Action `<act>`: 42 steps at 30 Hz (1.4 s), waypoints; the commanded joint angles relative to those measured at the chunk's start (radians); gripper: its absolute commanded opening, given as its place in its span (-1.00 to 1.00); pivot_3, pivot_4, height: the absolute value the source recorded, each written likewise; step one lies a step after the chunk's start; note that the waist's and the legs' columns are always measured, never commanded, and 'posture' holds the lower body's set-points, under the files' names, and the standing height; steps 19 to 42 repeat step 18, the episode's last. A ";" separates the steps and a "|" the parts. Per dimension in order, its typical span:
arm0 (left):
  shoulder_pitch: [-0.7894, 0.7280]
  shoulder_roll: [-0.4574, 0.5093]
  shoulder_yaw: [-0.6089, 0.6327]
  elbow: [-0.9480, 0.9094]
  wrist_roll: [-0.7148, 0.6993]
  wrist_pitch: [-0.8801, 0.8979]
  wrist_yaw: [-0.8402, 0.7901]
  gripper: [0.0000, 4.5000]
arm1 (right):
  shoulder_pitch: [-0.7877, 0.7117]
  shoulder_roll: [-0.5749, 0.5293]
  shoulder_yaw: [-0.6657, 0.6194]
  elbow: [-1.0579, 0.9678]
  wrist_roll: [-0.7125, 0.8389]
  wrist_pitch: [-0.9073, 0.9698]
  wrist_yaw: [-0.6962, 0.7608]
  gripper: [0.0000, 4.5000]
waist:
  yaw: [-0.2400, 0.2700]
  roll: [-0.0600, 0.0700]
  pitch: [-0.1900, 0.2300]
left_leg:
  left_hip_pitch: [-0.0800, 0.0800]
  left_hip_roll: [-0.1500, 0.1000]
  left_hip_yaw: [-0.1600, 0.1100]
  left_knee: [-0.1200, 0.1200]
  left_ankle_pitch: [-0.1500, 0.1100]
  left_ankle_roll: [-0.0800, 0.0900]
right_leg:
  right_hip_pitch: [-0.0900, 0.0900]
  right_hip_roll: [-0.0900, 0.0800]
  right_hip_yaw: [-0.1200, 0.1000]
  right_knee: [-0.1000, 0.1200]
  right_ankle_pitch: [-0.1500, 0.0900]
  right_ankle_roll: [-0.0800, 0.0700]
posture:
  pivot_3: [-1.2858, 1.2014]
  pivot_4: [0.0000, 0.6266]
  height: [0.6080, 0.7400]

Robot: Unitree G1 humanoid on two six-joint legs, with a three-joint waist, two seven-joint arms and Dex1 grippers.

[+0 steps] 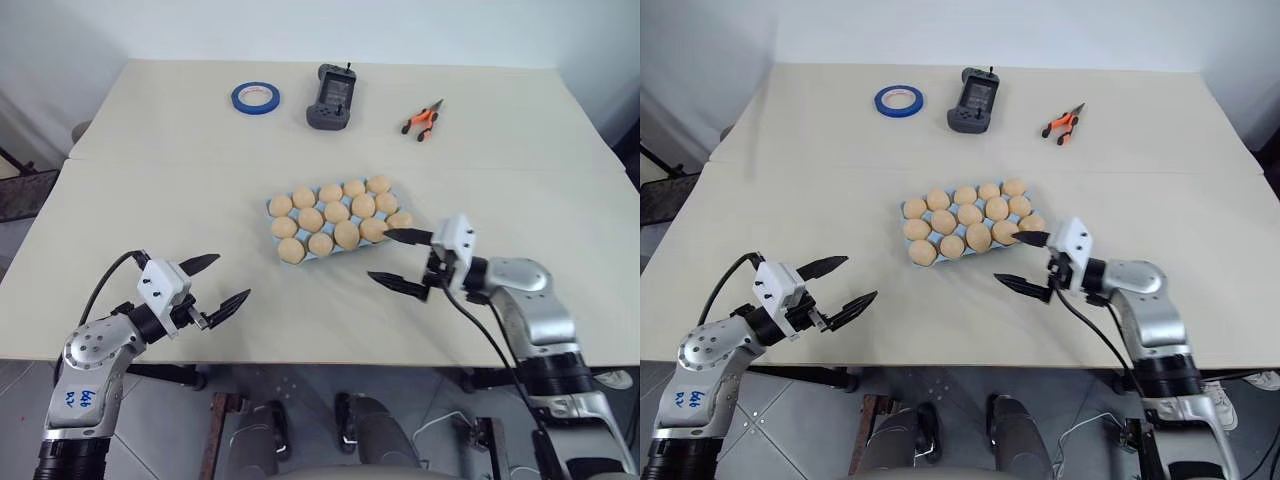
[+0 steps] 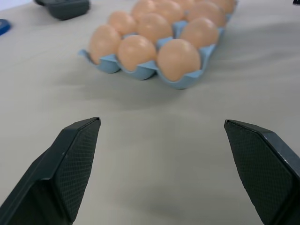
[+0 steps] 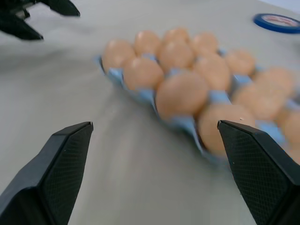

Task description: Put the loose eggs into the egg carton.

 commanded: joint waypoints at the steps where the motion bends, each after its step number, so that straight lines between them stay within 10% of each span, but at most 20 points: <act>1: 0.026 0.037 0.044 -0.035 -0.022 0.003 -0.020 1.00 | 0.032 -0.041 -0.095 0.019 0.036 -0.057 0.002 0.98 | -0.004 0.000 0.000 | 0.001 0.000 0.000 0.000 0.000 0.000 | 0.000 0.001 0.001 0.000 -0.001 -0.001 | 0.03 -0.52 1.00; 42: -0.084 0.031 0.066 0.081 0.016 -0.035 0.028 1.00 | 0.170 -0.064 -0.194 0.041 0.064 -0.154 -0.032 0.98 | 0.002 0.000 0.000 | 0.002 0.000 -0.003 0.004 0.000 0.001 | 0.007 0.000 0.000 -0.003 -0.003 -0.005 | 0.03 -0.52 1.00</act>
